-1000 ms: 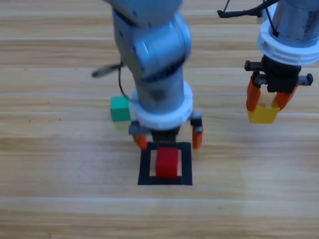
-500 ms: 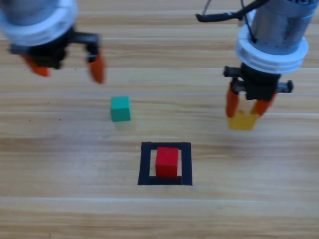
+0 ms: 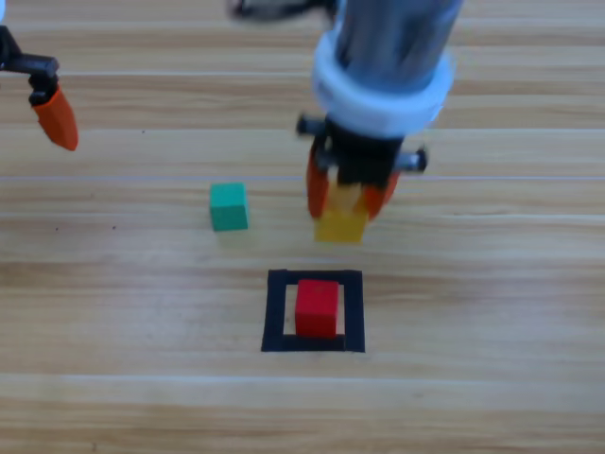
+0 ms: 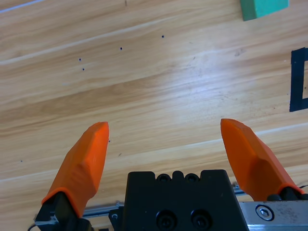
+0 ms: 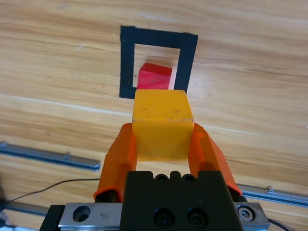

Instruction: Stack the blocks in the rectangular block: red at the bottom, yellow in the middle, green on top

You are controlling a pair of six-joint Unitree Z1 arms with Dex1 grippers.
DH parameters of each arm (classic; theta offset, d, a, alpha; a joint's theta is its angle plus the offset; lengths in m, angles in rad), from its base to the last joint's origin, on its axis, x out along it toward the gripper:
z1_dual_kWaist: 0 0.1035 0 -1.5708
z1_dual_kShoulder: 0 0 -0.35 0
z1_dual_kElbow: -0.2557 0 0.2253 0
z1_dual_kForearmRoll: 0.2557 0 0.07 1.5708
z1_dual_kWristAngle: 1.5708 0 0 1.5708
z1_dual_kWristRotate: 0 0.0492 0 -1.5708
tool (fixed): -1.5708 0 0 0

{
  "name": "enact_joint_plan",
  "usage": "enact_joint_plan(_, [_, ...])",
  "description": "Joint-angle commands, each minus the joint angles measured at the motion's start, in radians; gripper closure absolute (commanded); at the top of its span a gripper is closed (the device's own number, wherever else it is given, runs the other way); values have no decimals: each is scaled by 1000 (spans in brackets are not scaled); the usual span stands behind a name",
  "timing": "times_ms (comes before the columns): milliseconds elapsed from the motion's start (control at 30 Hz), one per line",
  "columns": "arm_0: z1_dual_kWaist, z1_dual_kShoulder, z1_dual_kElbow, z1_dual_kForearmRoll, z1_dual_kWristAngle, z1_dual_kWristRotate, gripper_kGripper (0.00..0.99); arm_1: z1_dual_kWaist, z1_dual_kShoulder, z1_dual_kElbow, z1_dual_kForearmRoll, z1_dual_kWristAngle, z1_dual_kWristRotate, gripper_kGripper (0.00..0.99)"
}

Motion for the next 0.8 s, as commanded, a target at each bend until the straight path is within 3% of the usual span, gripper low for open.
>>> enact_joint_plan(33, [29, -4, 42, -4, -9, 18, 0, 46, 146, -40, 9, 10, 21, 990])
enact_joint_plan(800, [32, -13, 183, -111, -49, 7, 0, 46, 232, -75, 9, 5, 64, 990])
